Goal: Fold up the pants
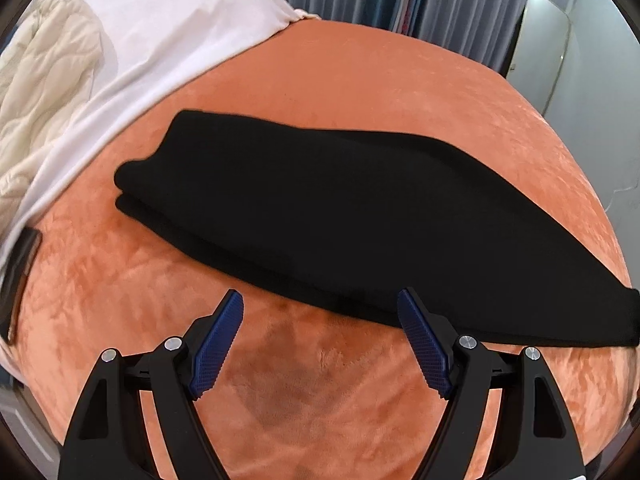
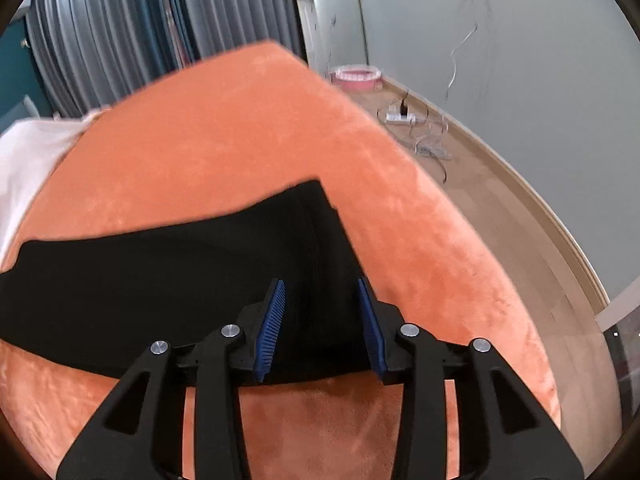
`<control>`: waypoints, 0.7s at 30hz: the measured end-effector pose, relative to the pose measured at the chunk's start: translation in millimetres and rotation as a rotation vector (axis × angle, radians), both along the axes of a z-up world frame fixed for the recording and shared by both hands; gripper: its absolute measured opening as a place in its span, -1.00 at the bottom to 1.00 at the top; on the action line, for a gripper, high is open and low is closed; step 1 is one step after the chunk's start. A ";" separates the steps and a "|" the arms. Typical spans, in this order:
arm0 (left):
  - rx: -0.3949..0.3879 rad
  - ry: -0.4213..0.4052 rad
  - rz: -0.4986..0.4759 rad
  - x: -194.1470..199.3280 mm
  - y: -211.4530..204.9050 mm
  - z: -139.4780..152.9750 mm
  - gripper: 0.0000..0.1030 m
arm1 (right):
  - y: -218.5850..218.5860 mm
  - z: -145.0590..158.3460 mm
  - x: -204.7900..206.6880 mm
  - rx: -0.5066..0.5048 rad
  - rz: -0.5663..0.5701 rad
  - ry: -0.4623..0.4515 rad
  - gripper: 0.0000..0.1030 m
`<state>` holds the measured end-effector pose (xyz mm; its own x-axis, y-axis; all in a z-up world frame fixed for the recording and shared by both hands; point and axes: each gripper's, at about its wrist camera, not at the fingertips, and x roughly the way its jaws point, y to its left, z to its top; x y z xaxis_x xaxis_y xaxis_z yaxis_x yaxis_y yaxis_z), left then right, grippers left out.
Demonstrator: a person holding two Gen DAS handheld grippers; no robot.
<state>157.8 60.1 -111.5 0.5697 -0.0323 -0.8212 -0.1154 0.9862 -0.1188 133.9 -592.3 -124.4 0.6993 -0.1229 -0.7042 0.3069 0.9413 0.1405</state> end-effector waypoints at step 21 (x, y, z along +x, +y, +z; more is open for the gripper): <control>-0.427 0.005 0.507 20.0 205.2 -23.7 0.54 | -28.3 -4.5 -67.9 0.317 -0.171 -0.184 0.29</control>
<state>177.8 265.2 -135.2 0.5965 -0.0846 -0.7981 -0.5542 0.6759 -0.4859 66.1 -620.7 -128.8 0.8052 -0.0454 -0.5913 0.3985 0.7799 0.4827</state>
